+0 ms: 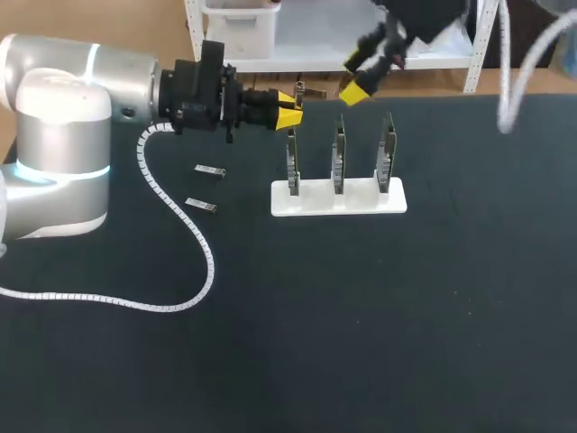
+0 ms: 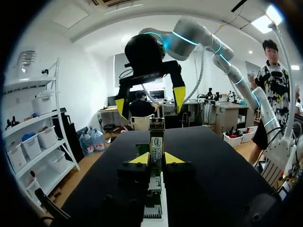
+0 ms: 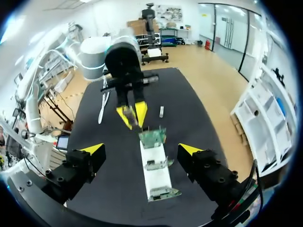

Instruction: Pick up the optical module with the left hand, and insert it into the network port with the right hand.

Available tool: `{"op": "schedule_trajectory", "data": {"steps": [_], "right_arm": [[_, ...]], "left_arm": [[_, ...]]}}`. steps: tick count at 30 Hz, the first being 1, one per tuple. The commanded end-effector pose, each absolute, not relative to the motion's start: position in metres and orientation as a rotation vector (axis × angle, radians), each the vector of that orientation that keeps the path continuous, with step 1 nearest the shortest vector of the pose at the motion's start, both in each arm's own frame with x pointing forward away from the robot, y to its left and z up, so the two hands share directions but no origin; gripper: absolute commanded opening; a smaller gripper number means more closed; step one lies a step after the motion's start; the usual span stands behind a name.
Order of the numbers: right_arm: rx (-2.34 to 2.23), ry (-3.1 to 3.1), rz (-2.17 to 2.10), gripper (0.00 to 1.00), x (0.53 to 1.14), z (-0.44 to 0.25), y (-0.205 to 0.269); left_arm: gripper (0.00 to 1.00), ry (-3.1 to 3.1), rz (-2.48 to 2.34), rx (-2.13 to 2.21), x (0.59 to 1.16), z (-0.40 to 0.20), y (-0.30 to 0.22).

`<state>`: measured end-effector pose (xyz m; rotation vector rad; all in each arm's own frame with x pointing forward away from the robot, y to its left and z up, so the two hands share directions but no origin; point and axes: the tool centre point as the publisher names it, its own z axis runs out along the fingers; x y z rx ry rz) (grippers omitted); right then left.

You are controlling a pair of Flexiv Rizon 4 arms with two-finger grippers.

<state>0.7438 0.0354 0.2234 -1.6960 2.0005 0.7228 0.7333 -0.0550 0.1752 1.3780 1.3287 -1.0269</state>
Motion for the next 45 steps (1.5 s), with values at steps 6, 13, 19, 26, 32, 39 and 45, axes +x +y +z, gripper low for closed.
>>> {"op": "schedule_trajectory", "data": {"steps": [6,13,19,26,32,39,45], "right_arm": [[-1.746,1.916,0.583,1.0,0.72,0.234,0.056],[-1.715,1.705,0.589,1.0,0.694,0.228,0.046],[-1.697,1.672,0.592,1.0,0.692,0.223,0.046],[-1.742,1.615,0.624,1.0,0.702,0.224,0.067],[-1.754,1.605,0.678,1.0,0.708,0.221,0.079],[-1.741,1.597,0.699,1.0,0.715,0.221,0.082],[-1.75,1.577,0.714,1.0,0.724,0.219,0.085]], "left_arm": [[0.0,1.329,-1.028,1.38,0.735,0.175,-0.055],[0.0,1.329,-1.028,1.38,0.735,0.175,-0.055],[0.0,1.329,-1.028,1.38,0.735,0.175,-0.055],[0.0,1.329,-1.028,1.38,0.735,0.175,-0.055],[0.0,1.329,-1.028,1.38,0.735,0.175,-0.055],[0.0,1.329,-1.028,1.38,0.735,0.175,-0.055],[0.0,1.329,-1.028,1.38,0.735,0.175,-0.055]]}}
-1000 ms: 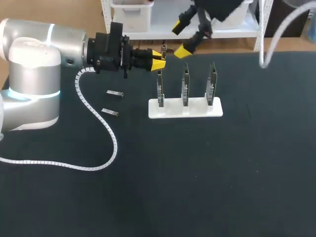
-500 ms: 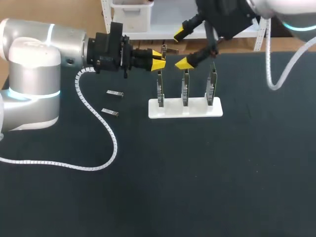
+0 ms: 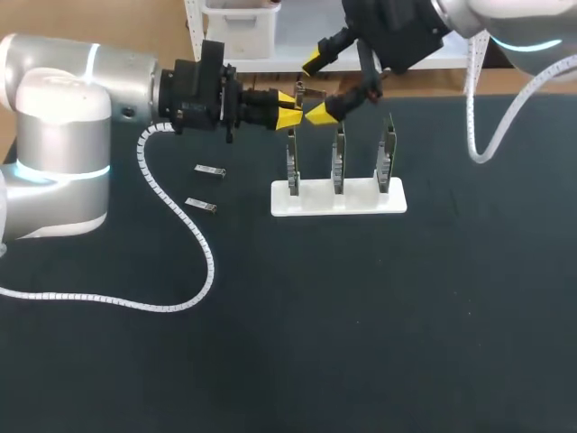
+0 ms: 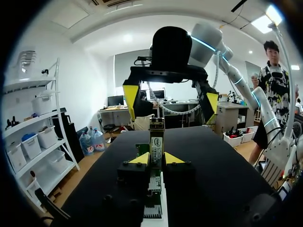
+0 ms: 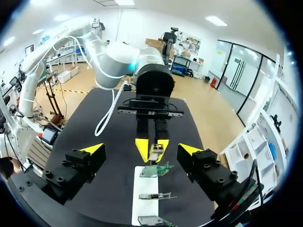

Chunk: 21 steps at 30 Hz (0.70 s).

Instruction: Pick up the optical module with the left hand, and insert it into the network port with the right hand.

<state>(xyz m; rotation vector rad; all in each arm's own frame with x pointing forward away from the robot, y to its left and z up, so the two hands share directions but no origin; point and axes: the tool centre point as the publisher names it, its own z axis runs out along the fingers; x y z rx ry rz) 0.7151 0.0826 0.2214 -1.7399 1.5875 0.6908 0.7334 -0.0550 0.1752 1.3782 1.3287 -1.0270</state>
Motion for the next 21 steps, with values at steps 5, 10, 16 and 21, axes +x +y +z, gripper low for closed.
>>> {"op": "schedule_trajectory", "data": {"steps": [5,10,16,21], "right_arm": [[-1.753,1.558,0.735,1.0,0.728,0.216,0.085],[-1.756,1.518,0.764,1.0,0.732,0.215,0.093],[-1.765,1.529,0.765,1.0,0.732,0.213,0.1],[-1.739,1.554,0.78,1.0,0.728,0.212,0.097]], "left_arm": [[0.0,1.329,-1.028,1.38,0.735,0.175,-0.055],[0.0,1.329,-1.028,1.38,0.735,0.175,-0.055],[0.0,1.329,-1.028,1.38,0.735,0.175,-0.055],[0.0,1.329,-1.028,1.38,0.735,0.175,-0.055]]}}
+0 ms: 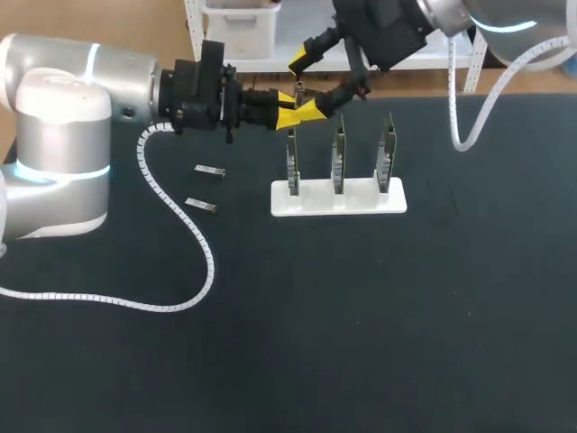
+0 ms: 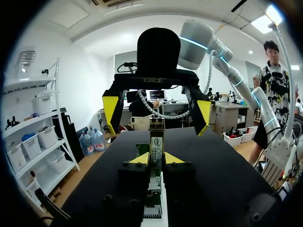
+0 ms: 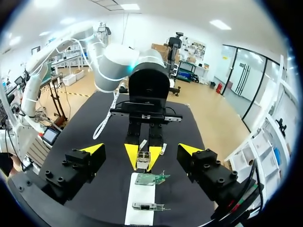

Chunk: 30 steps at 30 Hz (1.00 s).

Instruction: Pick up the optical module with the left hand, and insert it into the network port with the right hand.

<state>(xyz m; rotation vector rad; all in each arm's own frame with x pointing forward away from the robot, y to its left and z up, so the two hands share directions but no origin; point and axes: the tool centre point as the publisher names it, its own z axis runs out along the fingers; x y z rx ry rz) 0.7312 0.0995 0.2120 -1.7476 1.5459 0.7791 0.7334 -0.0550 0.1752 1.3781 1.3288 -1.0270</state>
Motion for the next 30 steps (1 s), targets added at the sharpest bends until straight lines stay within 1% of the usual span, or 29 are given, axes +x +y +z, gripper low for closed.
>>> {"op": "schedule_trajectory", "data": {"steps": [1,12,13,14,15,16,17,18,21,25,26,27,28,29,30], "right_arm": [[-1.739,1.554,0.78,1.0,0.7278,0.2117,0.0968],[-1.739,1.554,0.78,1.0,0.7278,0.2117,0.0968],[-1.739,1.554,0.78,0.75,0.7278,0.2117,0.0968],[-1.739,1.554,0.78,0.53,0.7278,0.2117,0.0968],[-1.739,1.554,0.78,0.46,0.7278,0.2117,0.0968],[-1.739,1.554,0.78,0.41,0.7278,0.2117,0.0968],[-1.739,1.554,0.78,0.38,0.7278,0.2117,0.0968],[-1.739,1.554,0.78,0.37,0.7278,0.2117,0.0968],[-1.739,1.554,0.78,0.41,0.7278,0.2117,0.0968],[-1.739,1.554,0.78,0.34,0.7278,0.2117,0.0968],[-1.739,1.554,0.78,0.24,0.7278,0.2117,0.0968],[-1.739,1.554,0.78,0.18,0.7278,0.2117,0.0968],[-1.739,1.554,0.78,0.15,0.7278,0.2117,0.0968],[-1.739,1.554,0.78,0.09,0.7278,0.2117,0.0968],[-1.739,1.554,0.78,0.0,0.7278,0.2117,0.0968]], "left_arm": [[0.0,1.329,-1.028,1.38,0.7345,0.1753,-0.0548],[0.0,1.329,-1.028,1.38,0.7345,0.1753,-0.0548],[0.0,1.329,-1.028,1.38,0.7345,0.1753,-0.0548],[0.0,1.329,-1.028,1.38,0.7345,0.1753,-0.0548],[0.0,1.329,-1.028,1.38,0.7345,0.1753,-0.0548],[0.0,1.329,-1.028,1.38,0.7345,0.1753,-0.0548],[0.0,1.329,-1.028,1.38,0.7345,0.1753,-0.0548],[0.0,1.329,-1.028,1.38,0.7345,0.1753,-0.0548],[0.0,1.329,-1.028,1.38,0.7345,0.1753,-0.0548],[0.0,1.329,-1.028,1.38,0.7345,0.1753,-0.0548],[0.0,1.329,-1.028,1.38,0.7345,0.1753,-0.0548],[0.0,1.329,-1.028,1.38,0.7345,0.1753,-0.0548],[0.0,1.329,-1.028,1.38,0.7345,0.1753,-0.0548],[0.0,1.329,-1.028,1.38,0.7345,0.1753,-0.0548],[0.0,1.329,-1.028,1.38,0.7345,0.1753,-0.0548]]}}
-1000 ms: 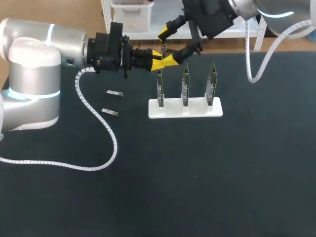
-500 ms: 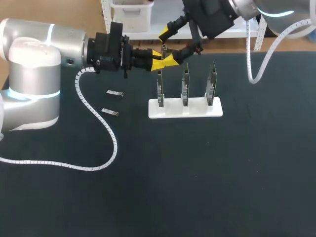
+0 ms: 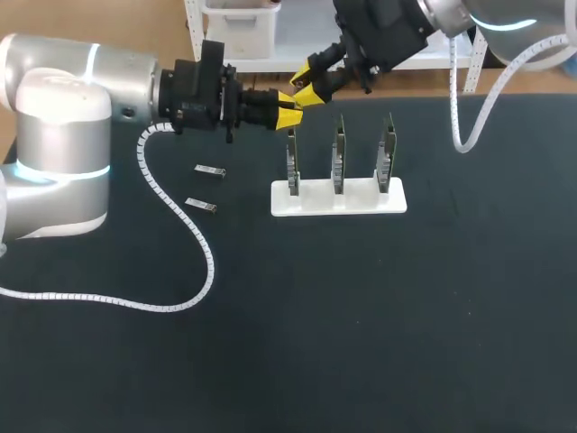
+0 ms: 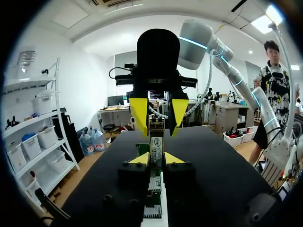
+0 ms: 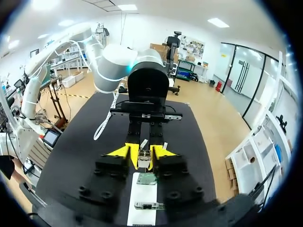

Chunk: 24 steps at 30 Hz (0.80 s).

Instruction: Pick up the optical module with the left hand, and insert it into the network port with the right hand.

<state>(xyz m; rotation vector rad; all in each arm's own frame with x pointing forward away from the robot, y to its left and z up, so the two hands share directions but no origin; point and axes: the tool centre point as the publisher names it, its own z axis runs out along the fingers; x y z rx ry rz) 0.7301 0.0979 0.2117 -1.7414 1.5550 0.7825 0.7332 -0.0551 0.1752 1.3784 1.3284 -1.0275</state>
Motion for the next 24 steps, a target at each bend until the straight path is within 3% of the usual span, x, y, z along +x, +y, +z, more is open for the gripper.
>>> {"op": "schedule_trajectory", "data": {"steps": [1,12,13,14,24], "right_arm": [[-1.739,1.554,0.78,0.0,0.7278,0.2117,0.0968],[-1.739,1.554,0.78,0.0,0.7278,0.2117,0.0968],[-1.739,1.554,0.78,0.0,0.7278,0.2117,0.0968],[-1.739,1.554,0.78,0.0,0.7278,0.2117,0.0968],[-1.739,1.554,0.78,0.0,0.7278,0.2117,0.0968]], "left_arm": [[0.0,1.329,-1.028,1.38,0.7345,0.1753,-0.0548],[0.0,1.329,-1.028,1.38,0.7345,0.1753,-0.0548],[0.61,1.329,-1.028,1.38,0.7345,0.1753,-0.0548],[1.0,1.329,-1.028,1.38,0.7345,0.1753,-0.0548],[1.0,1.329,-1.028,1.38,0.7345,0.1753,-0.0548]]}}
